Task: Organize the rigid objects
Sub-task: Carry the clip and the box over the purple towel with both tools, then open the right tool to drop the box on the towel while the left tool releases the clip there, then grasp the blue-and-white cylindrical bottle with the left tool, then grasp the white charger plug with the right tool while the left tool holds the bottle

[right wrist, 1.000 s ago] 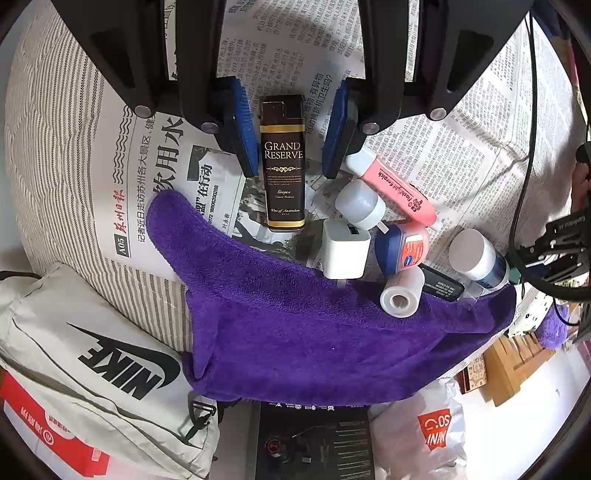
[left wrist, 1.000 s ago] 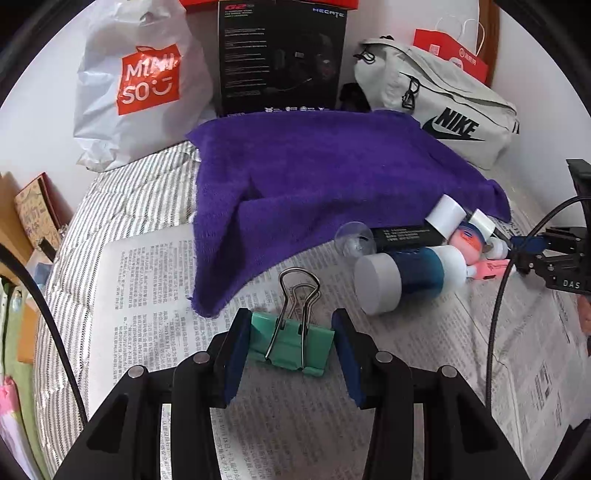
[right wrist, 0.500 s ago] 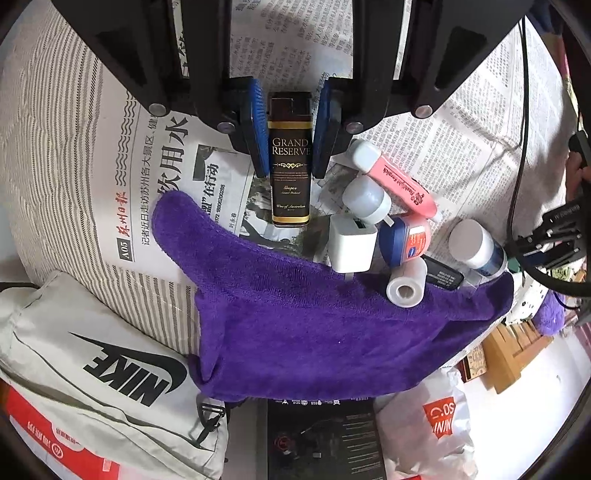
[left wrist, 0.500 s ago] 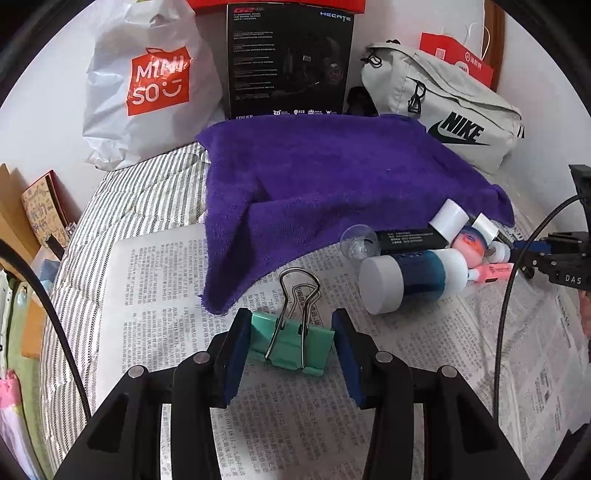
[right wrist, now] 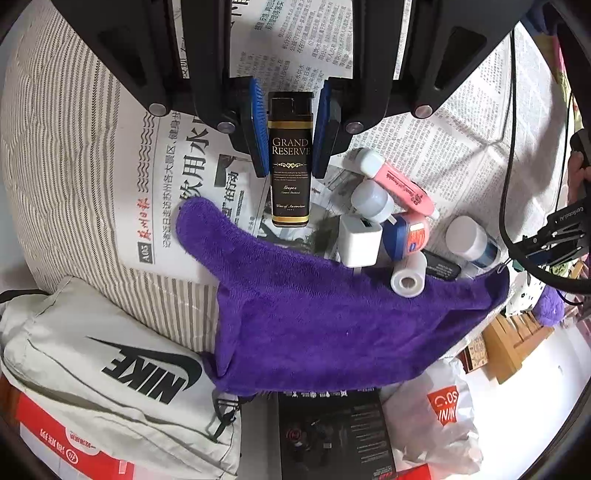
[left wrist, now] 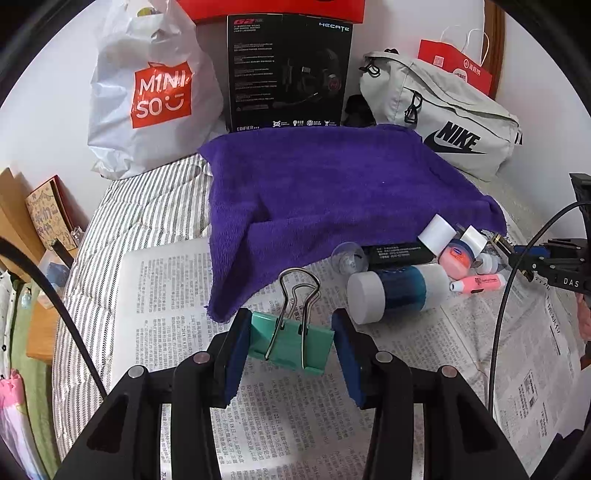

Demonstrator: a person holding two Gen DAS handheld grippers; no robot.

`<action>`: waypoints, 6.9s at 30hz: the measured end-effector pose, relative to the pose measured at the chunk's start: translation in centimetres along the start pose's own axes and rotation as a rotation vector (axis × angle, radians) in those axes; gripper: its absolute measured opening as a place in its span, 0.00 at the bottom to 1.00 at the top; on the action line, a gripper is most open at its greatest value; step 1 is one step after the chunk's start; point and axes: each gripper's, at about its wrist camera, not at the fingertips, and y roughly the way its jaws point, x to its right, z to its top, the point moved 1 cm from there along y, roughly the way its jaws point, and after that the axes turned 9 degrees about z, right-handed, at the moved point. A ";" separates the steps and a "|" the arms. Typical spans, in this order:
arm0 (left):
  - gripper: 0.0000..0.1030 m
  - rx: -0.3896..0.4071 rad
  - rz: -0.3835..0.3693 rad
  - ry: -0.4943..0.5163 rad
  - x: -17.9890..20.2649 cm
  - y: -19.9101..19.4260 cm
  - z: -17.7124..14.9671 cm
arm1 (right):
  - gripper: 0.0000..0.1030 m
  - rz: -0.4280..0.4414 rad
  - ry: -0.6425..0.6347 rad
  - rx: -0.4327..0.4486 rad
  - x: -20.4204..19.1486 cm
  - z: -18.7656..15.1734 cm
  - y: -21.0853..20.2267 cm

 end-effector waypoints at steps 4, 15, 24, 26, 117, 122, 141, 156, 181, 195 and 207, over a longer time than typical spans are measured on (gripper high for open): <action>0.41 0.003 -0.004 -0.009 -0.3 -0.8 0.0 | 0.23 0.006 -0.008 0.008 -0.2 0.4 -0.6; 0.41 0.028 0.004 -0.040 -1.3 -2.5 0.5 | 0.23 0.026 -0.052 0.036 -1.7 2.3 -1.8; 0.41 0.055 -0.029 -0.030 -0.7 -2.3 3.3 | 0.22 0.047 -0.062 0.054 -2.3 4.2 -2.0; 0.41 0.054 -0.034 -0.026 -0.6 -1.9 3.9 | 0.22 0.045 -0.061 0.052 -2.1 4.8 -1.8; 0.84 -0.061 0.044 0.009 0.9 7.3 10.8 | 0.41 0.005 0.017 0.038 0.5 11.5 3.5; 0.91 -0.047 0.034 -0.011 1.2 3.9 9.5 | 0.51 -0.013 0.021 0.068 -0.5 9.8 1.5; 0.95 -0.129 0.001 -0.038 7.6 3.3 3.5 | 0.59 -0.011 0.119 0.122 -0.8 2.3 -3.5; 0.75 -0.140 0.018 -0.054 8.3 4.6 2.9 | 0.59 0.013 0.151 0.094 0.1 0.4 -2.6; 0.74 -0.140 0.062 -0.055 5.5 3.8 2.0 | 0.58 0.061 0.089 0.036 -2.0 2.3 1.8; 0.74 -0.153 0.055 -0.067 4.6 4.2 1.8 | 0.33 0.043 0.044 0.007 -2.7 4.4 4.3; 0.74 -0.155 0.055 -0.070 4.5 4.1 1.7 | 0.25 -0.021 -0.005 0.005 -3.1 5.2 5.8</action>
